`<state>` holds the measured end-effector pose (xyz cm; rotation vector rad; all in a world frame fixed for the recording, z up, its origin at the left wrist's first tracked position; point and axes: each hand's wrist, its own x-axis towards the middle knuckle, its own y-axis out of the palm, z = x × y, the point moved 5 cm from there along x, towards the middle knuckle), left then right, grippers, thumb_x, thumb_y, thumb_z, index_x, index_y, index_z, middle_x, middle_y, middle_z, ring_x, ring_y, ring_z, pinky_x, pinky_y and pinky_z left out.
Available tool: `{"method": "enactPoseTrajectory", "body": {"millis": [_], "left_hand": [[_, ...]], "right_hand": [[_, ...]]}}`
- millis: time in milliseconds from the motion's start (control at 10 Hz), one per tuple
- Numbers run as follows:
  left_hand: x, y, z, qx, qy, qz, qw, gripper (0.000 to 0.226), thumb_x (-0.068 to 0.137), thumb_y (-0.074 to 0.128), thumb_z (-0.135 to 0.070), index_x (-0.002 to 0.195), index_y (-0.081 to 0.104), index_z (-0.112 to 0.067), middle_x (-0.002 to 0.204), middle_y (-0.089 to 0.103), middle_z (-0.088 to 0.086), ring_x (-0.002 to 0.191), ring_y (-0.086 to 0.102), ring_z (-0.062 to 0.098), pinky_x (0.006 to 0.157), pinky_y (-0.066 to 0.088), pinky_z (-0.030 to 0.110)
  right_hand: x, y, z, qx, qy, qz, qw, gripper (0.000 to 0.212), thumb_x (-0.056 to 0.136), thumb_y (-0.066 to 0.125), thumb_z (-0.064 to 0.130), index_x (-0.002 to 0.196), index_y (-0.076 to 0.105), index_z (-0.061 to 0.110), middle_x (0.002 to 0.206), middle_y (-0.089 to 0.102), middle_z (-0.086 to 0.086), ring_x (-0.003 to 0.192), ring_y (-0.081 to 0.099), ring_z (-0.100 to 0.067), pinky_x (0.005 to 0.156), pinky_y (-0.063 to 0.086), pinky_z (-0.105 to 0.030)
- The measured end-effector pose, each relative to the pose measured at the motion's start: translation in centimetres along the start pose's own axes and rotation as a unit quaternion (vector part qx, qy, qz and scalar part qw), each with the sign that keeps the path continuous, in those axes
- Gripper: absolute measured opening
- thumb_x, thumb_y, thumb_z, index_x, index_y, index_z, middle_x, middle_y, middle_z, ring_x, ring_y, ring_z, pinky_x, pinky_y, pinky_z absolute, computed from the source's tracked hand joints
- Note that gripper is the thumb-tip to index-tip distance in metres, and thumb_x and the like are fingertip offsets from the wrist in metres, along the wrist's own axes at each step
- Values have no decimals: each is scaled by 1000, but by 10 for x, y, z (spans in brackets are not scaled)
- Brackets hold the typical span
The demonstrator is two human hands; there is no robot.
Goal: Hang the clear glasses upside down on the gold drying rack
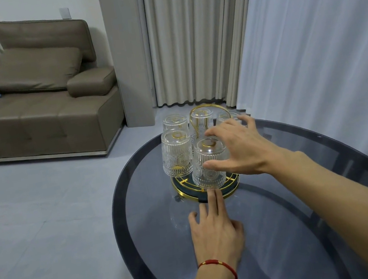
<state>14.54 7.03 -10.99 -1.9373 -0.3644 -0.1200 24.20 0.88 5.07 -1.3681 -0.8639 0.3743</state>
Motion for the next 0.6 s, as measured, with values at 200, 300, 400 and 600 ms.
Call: {"method": "enactPoseTrajectory", "body": {"millis": [200,300,400,600], "left_hand": [[0,2,0,12,3,1,1000,80,84,32,-35,160,13,-15,166,22,0,125,42,21,108,30,45],[0,1,0,11,3,-5,1000,80,84,34,-35,159,15,-15,166,22,0,125,43,22,107,31,45],[-2,1,0,0,5,2,1000,78,85,39,-33,159,20,-15,168,21,2,128,43,23,109,32,44],[-10,-13,-5,12,48,16,999,69,84,50,-23,150,34,-14,165,27,7,133,46,26,103,38,41]], "right_hand": [[-4,3,1,1,6,1,1000,89,79,41,81,147,49,24,140,59,3,135,46,-17,122,12,-57],[-7,4,1,-2,8,0,1000,89,80,42,79,150,46,23,142,57,2,137,44,-17,122,11,-56],[-10,5,1,-2,10,2,1000,85,86,49,74,154,41,23,147,53,1,140,41,-18,122,12,-56],[-42,-7,9,34,-1,-62,998,78,92,59,55,159,31,26,162,34,-2,149,31,-20,121,18,-46]]}}
